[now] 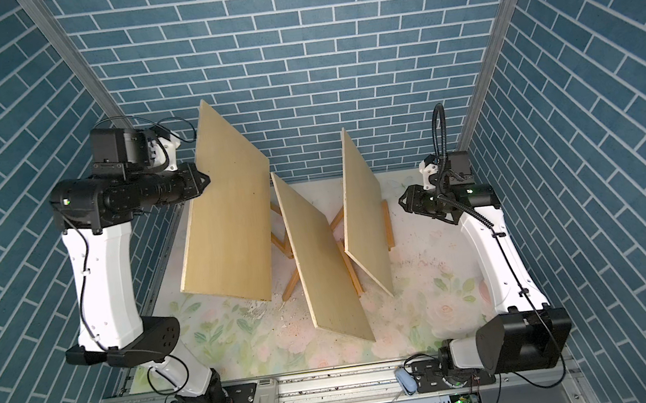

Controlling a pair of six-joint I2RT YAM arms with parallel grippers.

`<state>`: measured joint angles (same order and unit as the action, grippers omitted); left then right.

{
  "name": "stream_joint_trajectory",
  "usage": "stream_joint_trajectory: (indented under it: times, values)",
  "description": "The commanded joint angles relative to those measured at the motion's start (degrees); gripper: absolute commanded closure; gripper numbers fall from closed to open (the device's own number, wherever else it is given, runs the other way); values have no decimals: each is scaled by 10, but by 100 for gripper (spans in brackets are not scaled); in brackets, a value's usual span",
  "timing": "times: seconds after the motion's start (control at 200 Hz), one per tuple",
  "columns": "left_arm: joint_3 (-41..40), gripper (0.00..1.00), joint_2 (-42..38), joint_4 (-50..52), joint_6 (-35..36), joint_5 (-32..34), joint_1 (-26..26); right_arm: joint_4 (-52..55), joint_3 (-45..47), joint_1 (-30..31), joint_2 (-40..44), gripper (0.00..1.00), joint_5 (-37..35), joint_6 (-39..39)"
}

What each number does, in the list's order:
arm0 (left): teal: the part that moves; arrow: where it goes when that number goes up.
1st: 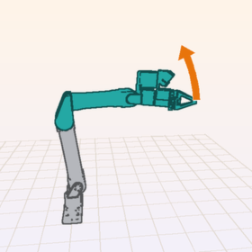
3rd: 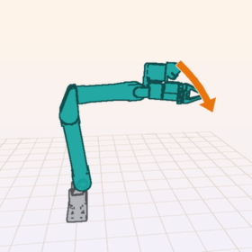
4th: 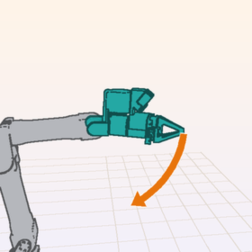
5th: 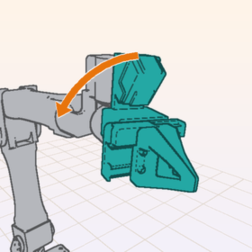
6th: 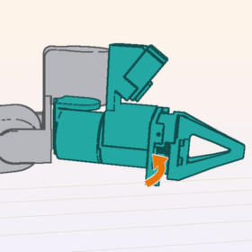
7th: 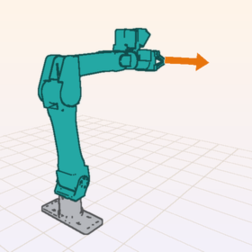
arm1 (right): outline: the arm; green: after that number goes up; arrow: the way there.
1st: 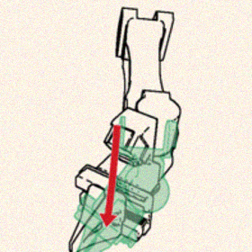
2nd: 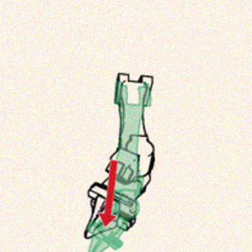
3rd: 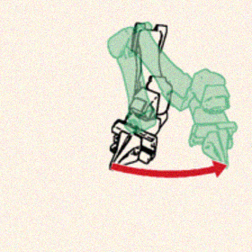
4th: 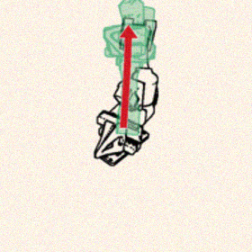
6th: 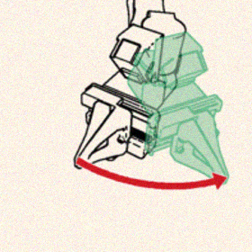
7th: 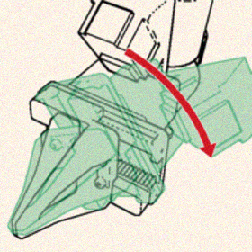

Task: Disassemble the easel
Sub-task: Pick up the drawing board from the easel, then place the drawing board at the center of the board.

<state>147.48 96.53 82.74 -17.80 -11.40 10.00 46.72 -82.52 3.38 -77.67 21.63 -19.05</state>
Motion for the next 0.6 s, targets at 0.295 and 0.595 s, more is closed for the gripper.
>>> stream_joint_trajectory:
  times: [0.295,0.595]
  values:
    - [16,100,-127,-9,-3,98,-1,3,-3,6,17,49,27,25]
    - [-11,100,-148,30,-2,155,-1,13,-10,6,17,48,22,41]
